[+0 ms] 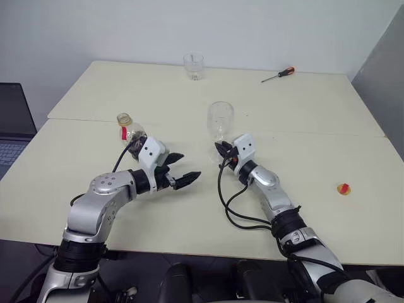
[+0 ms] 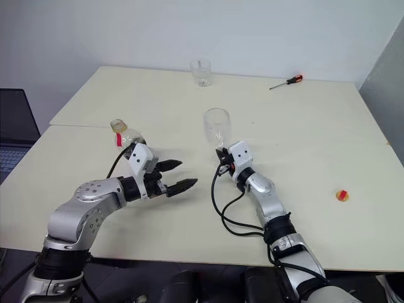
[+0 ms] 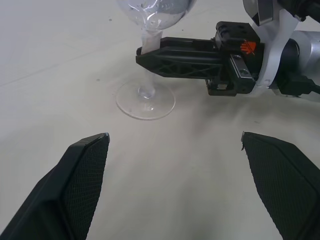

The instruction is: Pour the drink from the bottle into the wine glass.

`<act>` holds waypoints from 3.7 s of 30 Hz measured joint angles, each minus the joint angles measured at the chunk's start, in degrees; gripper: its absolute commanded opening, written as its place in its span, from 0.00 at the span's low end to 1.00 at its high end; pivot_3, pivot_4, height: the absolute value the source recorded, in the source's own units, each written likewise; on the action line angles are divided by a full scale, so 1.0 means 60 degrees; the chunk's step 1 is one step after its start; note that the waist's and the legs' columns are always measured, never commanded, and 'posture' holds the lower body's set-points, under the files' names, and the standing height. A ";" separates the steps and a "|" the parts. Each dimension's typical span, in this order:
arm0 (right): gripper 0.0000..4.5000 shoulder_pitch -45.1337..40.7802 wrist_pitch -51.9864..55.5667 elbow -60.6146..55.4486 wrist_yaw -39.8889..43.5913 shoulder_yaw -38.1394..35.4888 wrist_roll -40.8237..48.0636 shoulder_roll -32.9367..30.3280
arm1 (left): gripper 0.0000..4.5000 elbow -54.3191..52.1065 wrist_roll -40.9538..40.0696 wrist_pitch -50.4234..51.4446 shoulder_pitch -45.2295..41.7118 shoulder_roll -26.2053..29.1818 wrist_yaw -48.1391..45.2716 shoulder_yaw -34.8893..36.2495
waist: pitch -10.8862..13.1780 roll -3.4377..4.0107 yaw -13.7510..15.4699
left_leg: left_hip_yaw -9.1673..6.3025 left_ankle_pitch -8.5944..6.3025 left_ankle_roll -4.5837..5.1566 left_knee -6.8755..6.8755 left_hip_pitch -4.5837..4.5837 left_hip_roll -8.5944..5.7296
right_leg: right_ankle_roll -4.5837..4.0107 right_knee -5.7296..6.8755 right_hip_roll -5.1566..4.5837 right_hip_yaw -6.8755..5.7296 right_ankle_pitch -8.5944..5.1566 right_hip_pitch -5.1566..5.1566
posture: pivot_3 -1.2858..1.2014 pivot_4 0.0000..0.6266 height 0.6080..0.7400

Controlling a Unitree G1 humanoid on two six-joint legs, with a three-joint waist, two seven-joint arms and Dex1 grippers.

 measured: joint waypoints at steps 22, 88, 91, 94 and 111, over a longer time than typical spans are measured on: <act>1.00 0.1473 0.5032 -0.5736 0.3018 0.0350 0.0475 -0.3808 | 1.00 0.0582 -0.0002 -0.1762 0.1987 -0.0734 0.1057 0.1572 | 0.0001 -0.0006 0.0017 | -0.0001 -0.0003 0.0002 -0.0001 -0.0009 -0.0005 | 0.0003 -0.0015 -0.0019 0.0004 -0.0006 -0.0004 | 0.52 0.24 1.00; 1.00 0.0565 1.1430 -1.1747 0.1319 -0.2547 0.5084 -0.5344 | 0.20 0.9334 0.2782 -0.6774 -0.4736 -0.1105 0.1328 0.0978 | 0.0013 -0.0112 0.0263 | -0.0024 -0.0002 0.0001 0.0005 -0.0065 0.0001 | -0.0036 -0.0032 -0.0002 -0.0053 -0.0024 -0.0008 | 0.52 0.24 1.00; 1.00 0.2519 1.1202 -1.2057 0.0664 -0.3003 0.4866 -0.4902 | 0.20 0.9460 0.3333 -0.7576 -0.6008 -0.1062 0.1162 0.0490 | 0.0014 -0.0111 0.0328 | -0.0011 -0.0003 0.0001 0.0005 -0.0080 -0.0015 | -0.0021 -0.0051 -0.0009 -0.0053 -0.0024 -0.0011 | 0.52 0.24 1.00; 1.00 0.4047 1.0337 -1.2236 0.0054 -0.2966 0.4277 -0.4315 | 0.20 1.0079 0.4189 -0.8695 -0.7252 -0.1182 0.1195 -0.0270 | 0.0012 -0.0104 0.0306 | 0.0005 -0.0004 0.0003 0.0004 -0.0075 -0.0021 | 0.0011 -0.0080 -0.0007 -0.0044 -0.0018 -0.0006 | 0.52 0.24 1.00; 1.00 0.4866 0.8326 -1.2332 -0.0900 -0.2039 0.2818 -0.3590 | 0.19 1.3927 0.8258 -1.2729 -0.9311 -0.0885 0.4810 -0.2711 | 0.0018 -0.0097 0.0051 | 0.0021 -0.0005 0.0005 -0.0014 -0.0054 -0.0018 | 0.0053 -0.0089 0.0001 -0.0022 -0.0034 -0.0007 | 0.52 0.24 1.00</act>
